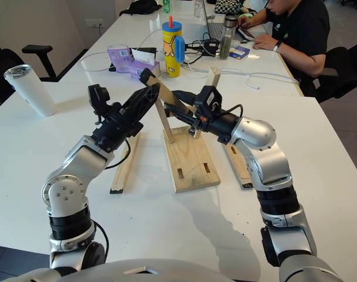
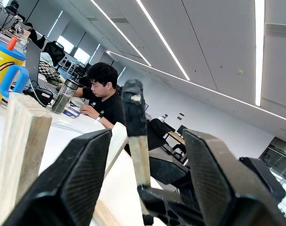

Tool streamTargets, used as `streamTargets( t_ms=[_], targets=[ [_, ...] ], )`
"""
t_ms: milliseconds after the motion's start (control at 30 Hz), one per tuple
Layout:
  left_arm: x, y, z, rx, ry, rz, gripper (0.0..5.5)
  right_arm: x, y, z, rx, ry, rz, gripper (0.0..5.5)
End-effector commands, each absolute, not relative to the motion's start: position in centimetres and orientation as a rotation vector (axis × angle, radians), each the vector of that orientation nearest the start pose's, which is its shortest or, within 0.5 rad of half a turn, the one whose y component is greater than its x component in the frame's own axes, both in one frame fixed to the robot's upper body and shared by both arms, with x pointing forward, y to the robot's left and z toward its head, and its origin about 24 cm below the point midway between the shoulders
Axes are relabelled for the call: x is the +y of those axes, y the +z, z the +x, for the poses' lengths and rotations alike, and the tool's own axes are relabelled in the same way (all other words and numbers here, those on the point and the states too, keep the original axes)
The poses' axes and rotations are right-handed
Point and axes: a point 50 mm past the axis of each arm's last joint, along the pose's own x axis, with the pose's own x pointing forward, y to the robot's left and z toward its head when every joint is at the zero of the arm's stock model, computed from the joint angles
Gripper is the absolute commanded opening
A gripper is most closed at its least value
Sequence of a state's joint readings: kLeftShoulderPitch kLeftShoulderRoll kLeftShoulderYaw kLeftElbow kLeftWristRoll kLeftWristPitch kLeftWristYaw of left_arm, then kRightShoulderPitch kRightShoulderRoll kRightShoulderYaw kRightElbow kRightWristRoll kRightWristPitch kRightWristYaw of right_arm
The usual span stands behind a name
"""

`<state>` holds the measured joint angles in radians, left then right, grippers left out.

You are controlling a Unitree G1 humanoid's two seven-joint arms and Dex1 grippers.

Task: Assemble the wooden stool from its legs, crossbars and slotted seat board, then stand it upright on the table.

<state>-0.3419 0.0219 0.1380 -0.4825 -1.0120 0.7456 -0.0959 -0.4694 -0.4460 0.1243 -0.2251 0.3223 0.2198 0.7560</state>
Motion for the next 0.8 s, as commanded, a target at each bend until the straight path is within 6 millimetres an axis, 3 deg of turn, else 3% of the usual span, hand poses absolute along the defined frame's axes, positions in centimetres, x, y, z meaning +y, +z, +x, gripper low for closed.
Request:
streamTargets(
  t_ms=[33,400,667,700,800],
  targets=[
    [10.0,19.4,26.2,-0.118,-0.748,-0.724,2.13,-11.6,18.8,28.0,-0.352,1.035,-0.383,1.30],
    [10.1,19.5,26.2,-0.126,-0.736,-0.727,0.43,-11.3,18.9,28.1,-0.397,1.008,-0.410,1.30],
    [10.3,19.4,26.5,-0.127,-0.716,-0.724,0.42,-11.2,18.7,28.1,-0.384,1.011,-0.419,1.30],
    [10.5,19.3,26.5,-0.125,-0.704,-0.719,0.42,-11.2,18.7,28.1,-0.379,1.014,-0.414,1.66],
    [11.3,18.8,26.8,-0.120,-0.663,-0.701,0.42,-11.4,18.6,28.2,-0.361,1.016,-0.400,2.09]
  ],
)
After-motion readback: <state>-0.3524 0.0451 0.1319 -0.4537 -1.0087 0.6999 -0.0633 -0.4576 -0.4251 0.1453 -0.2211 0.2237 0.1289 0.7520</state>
